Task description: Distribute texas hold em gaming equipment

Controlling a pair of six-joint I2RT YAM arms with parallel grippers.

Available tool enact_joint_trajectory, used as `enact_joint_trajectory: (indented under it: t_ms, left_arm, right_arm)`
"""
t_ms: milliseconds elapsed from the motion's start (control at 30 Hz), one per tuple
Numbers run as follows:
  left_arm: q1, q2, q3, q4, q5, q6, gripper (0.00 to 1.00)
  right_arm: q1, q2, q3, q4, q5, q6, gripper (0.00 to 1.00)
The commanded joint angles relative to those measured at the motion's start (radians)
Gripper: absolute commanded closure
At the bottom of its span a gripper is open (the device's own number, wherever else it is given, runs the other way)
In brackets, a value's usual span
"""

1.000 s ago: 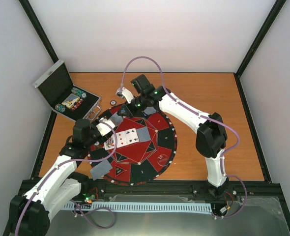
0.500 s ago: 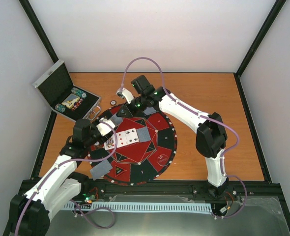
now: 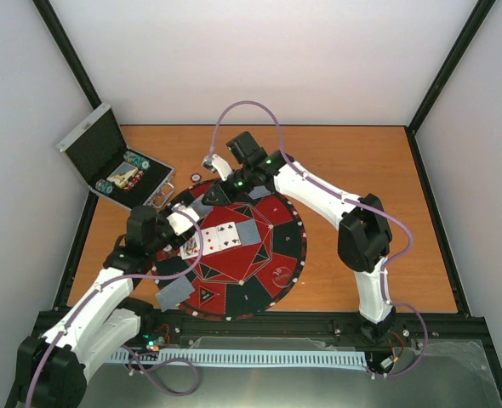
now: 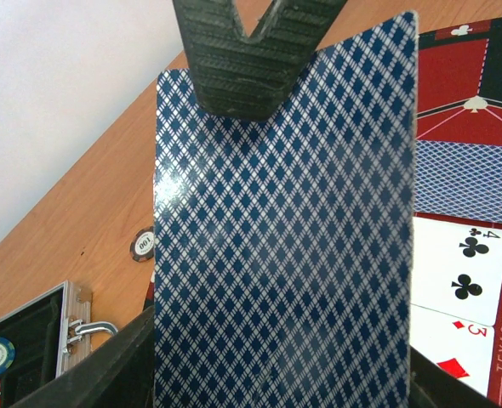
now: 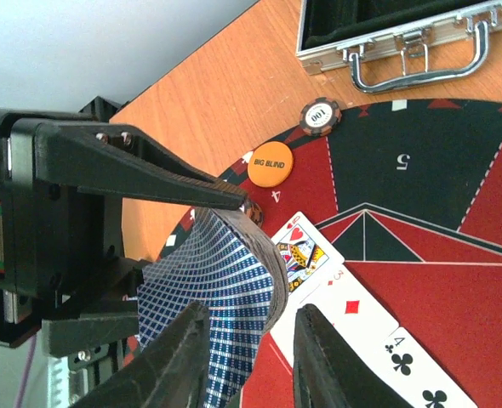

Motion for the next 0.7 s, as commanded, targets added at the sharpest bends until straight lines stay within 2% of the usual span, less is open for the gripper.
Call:
enact_joint_trajectory:
  t_ms: [0, 133, 367, 667]
  left_arm:
    - [0.005, 0.001, 0.032, 0.004, 0.024, -0.012, 0.47]
    - [0.005, 0.0, 0.032, 0.003, 0.024, -0.011, 0.47]
    - [0.005, 0.004, 0.032, 0.001, 0.025, -0.009, 0.47]
    - [0.005, 0.0, 0.029, -0.001, 0.03, -0.018, 0.47]
  right_arm:
    - [-0.006, 0.022, 0.006, -0.007, -0.027, 0.004, 0.73]
    - [-0.006, 0.035, 0.022, -0.011, -0.061, 0.02, 0.73]
    - [-0.006, 0.041, 0.049, -0.043, -0.035, 0.009, 0.84]
    - [-0.006, 0.033, 0.096, -0.081, 0.0, -0.015, 0.85]
